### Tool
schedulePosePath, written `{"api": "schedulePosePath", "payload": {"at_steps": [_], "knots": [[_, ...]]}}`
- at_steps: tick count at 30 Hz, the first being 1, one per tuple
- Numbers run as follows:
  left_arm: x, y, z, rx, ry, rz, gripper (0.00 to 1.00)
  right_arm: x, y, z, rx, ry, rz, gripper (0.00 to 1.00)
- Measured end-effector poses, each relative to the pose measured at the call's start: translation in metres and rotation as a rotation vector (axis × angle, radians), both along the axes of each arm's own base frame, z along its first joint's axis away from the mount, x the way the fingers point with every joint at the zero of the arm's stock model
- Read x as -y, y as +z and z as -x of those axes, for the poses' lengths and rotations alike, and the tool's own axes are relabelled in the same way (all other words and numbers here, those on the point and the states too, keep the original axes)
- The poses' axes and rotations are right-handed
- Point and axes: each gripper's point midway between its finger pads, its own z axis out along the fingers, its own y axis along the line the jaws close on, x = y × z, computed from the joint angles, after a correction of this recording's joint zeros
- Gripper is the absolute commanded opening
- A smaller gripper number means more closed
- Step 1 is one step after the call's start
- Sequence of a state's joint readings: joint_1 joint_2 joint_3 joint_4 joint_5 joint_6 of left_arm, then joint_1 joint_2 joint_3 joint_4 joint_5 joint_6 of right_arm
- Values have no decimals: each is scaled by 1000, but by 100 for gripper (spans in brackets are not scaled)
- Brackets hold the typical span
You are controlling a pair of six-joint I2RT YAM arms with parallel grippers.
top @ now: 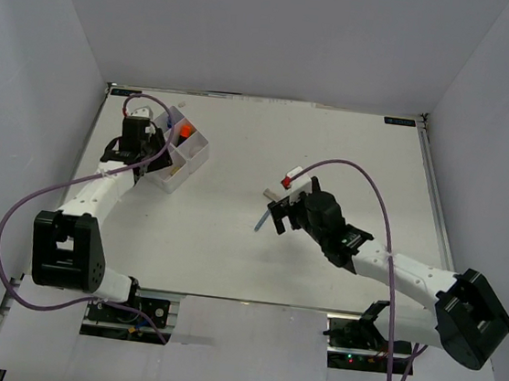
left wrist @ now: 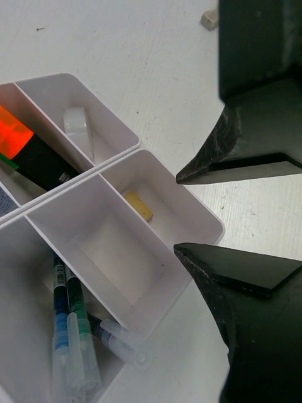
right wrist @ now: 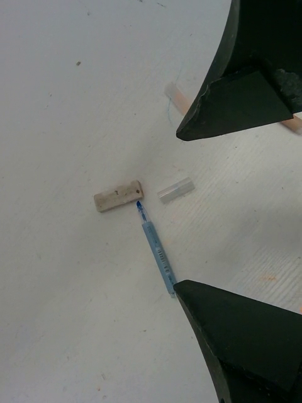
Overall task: Sort the stationery into containers
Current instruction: Place the stationery in the storage box.
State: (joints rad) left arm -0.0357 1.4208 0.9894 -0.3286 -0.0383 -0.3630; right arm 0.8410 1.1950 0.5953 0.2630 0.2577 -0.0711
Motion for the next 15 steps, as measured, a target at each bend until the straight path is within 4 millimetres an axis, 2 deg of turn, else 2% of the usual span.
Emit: {"api": "schedulePosePath", "payload": {"at_steps": [1, 2, 4, 6, 7, 8, 10, 15], "knots": [[1, 0, 1, 0, -3, 3, 55, 0, -3, -1, -8, 1, 15, 100], [1, 0, 3, 2, -6, 5, 59, 0, -6, -4, -18, 1, 31, 92], [4, 4, 7, 11, -20, 17, 64, -1, -12, -10, -38, 4, 59, 84], [7, 11, 12, 34, -37, 27, 76, 0, -17, -17, -59, 0, 85, 77], [8, 15, 14, 47, -45, 30, 80, 0, -20, -22, -72, 0, 98, 71], [10, 21, 17, 64, -54, 36, 90, 1, -23, -27, -84, -6, 110, 68], [12, 31, 22, 101, -69, 43, 97, 1, -30, -37, -112, -8, 125, 65], [17, 56, 27, 182, -95, 54, 98, -1, -47, -57, -185, 7, 161, 65]]}}
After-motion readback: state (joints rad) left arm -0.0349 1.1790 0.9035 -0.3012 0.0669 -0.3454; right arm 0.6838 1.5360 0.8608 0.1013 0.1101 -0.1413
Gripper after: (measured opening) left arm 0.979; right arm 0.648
